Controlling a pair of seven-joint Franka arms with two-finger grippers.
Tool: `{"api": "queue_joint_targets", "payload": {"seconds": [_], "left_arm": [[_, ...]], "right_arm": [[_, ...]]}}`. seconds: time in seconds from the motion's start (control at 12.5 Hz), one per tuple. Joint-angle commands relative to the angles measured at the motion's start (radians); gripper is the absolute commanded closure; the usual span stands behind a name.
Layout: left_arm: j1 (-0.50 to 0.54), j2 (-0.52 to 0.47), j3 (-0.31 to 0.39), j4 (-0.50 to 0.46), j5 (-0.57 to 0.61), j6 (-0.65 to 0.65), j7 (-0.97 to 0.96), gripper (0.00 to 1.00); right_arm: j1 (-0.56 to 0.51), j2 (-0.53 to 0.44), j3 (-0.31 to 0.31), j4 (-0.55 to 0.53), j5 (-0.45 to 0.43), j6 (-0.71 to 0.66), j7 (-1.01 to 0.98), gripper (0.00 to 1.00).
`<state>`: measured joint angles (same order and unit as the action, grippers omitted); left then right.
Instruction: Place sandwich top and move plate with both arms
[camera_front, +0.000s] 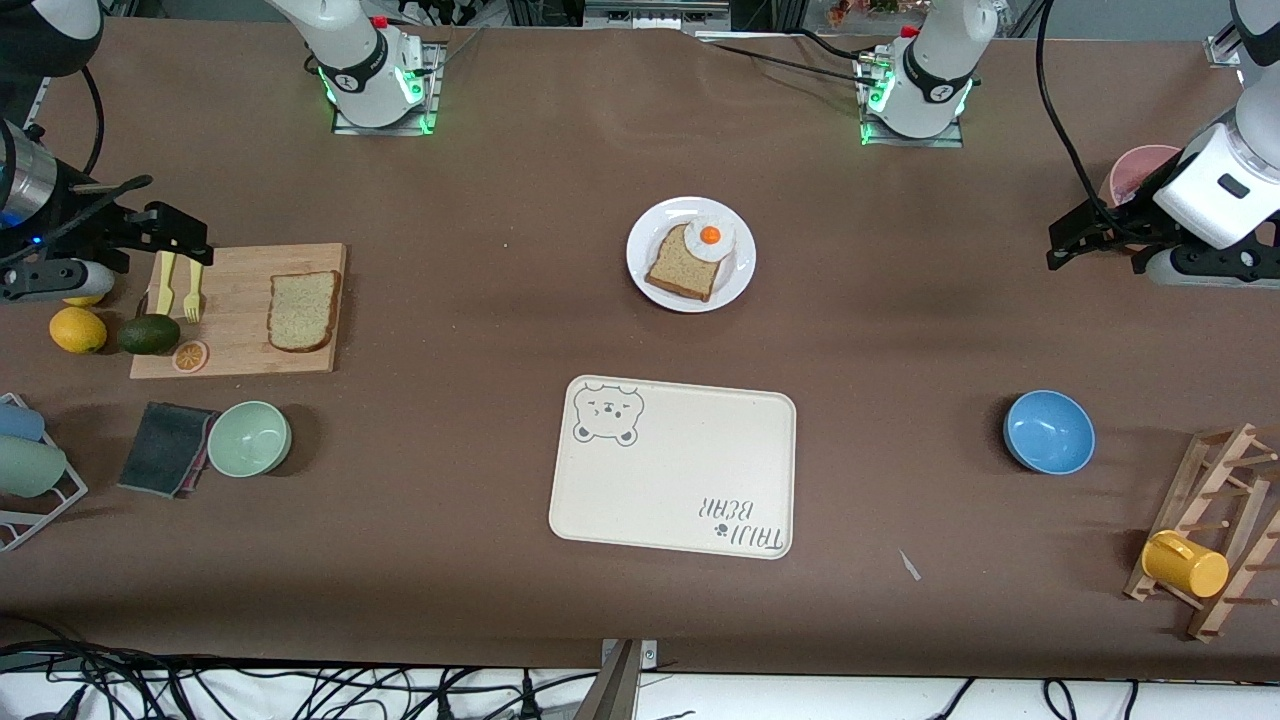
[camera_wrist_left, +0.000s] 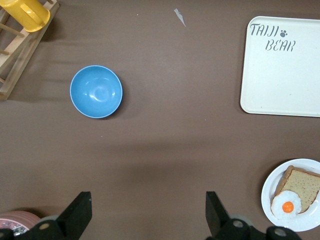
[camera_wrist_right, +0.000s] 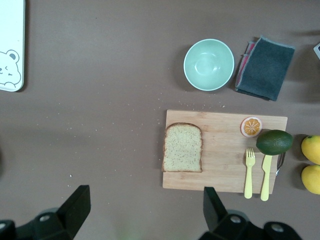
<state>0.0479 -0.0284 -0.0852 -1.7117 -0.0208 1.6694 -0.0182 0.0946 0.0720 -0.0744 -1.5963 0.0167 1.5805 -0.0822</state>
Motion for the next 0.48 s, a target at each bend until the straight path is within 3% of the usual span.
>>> {"api": "queue_joint_targets", "payload": {"seconds": [0.0,0.4], "left_arm": [[-0.003,0.002,-0.002,0.011,0.027,-0.01,-0.012,0.0],[-0.003,0.002,-0.002,0.011,0.025,-0.011,-0.012,0.0]], "right_arm": [[0.002,0.005,0.002,0.004,-0.001,0.001,0.004,0.0],[0.002,0.012,0.004,-0.001,-0.007,0.006,0.004,0.0]]}}
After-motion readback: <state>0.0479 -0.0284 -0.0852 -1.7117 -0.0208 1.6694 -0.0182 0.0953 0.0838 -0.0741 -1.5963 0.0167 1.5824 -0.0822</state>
